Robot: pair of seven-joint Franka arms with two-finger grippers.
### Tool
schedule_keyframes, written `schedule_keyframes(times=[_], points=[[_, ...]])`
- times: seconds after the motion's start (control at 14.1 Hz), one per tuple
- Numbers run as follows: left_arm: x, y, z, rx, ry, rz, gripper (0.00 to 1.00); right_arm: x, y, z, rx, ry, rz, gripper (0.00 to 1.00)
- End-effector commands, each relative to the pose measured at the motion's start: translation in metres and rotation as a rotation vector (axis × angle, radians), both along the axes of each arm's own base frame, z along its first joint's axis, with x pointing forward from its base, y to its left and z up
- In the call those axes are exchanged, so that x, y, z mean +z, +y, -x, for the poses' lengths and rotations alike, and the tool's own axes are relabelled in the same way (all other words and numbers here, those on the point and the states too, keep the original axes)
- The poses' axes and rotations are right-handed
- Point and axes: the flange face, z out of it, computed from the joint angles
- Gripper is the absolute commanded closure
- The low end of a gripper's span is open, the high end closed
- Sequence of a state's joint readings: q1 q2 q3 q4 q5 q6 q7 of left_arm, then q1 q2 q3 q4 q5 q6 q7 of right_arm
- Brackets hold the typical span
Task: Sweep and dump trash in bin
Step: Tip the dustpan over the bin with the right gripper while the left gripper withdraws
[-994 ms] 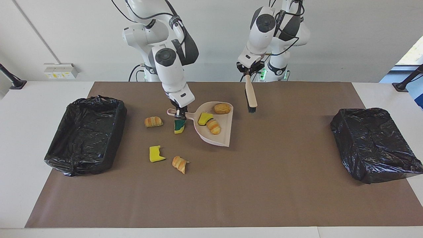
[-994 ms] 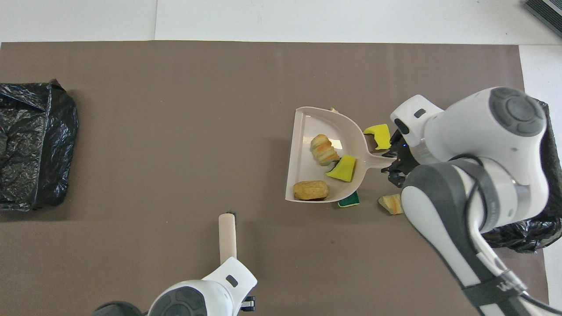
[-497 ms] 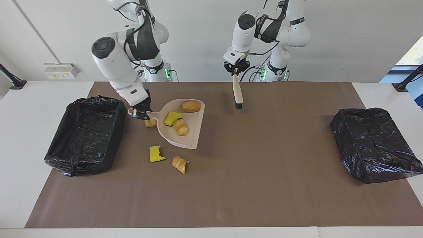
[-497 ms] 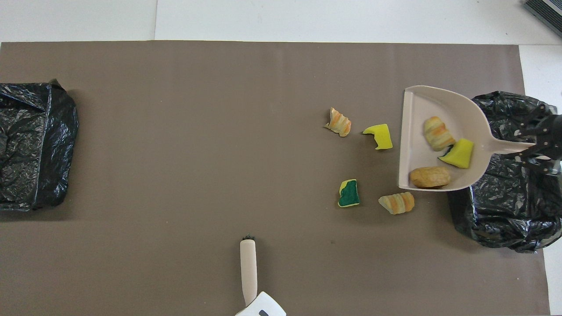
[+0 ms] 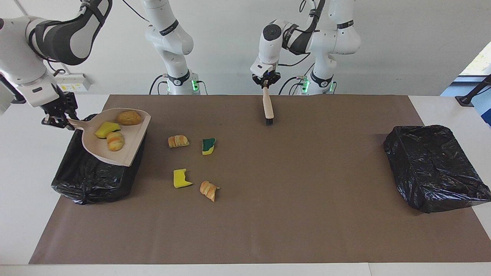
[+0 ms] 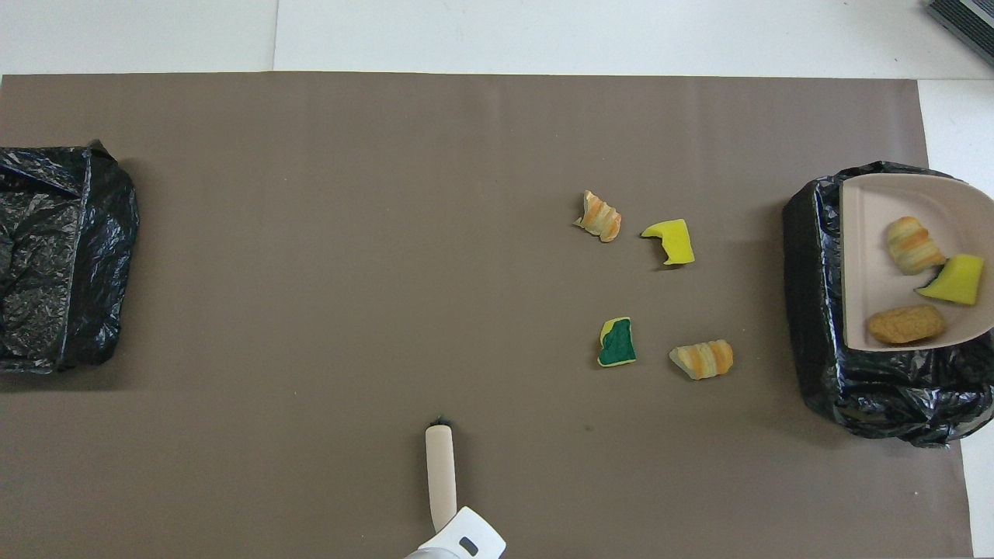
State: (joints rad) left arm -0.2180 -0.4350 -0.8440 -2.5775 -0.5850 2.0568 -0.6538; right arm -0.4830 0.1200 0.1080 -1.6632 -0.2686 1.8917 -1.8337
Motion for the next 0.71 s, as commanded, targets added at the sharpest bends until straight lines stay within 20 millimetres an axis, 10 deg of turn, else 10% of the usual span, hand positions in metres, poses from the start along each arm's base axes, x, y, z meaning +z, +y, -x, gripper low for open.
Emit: schedule_keyframes(times=[0.0, 0.21, 0.64], points=[[-0.004, 0.000, -0.003, 0.006, 0.004, 0.018, 0.73, -0.007, -0.004, -0.002, 0.080, 0.023, 0.138, 1.00], [-0.003, 0.005, -0.016, 0.002, 0.021, 0.026, 0.06, -0.032, -0.001, 0.000, 0.091, 0.056, 0.218, 1.00], [0.054, 0.014, -0.081, -0.078, -0.035, 0.146, 0.00, -0.032, 0.049, -0.020, 0.146, 0.054, 0.402, 1.00]])
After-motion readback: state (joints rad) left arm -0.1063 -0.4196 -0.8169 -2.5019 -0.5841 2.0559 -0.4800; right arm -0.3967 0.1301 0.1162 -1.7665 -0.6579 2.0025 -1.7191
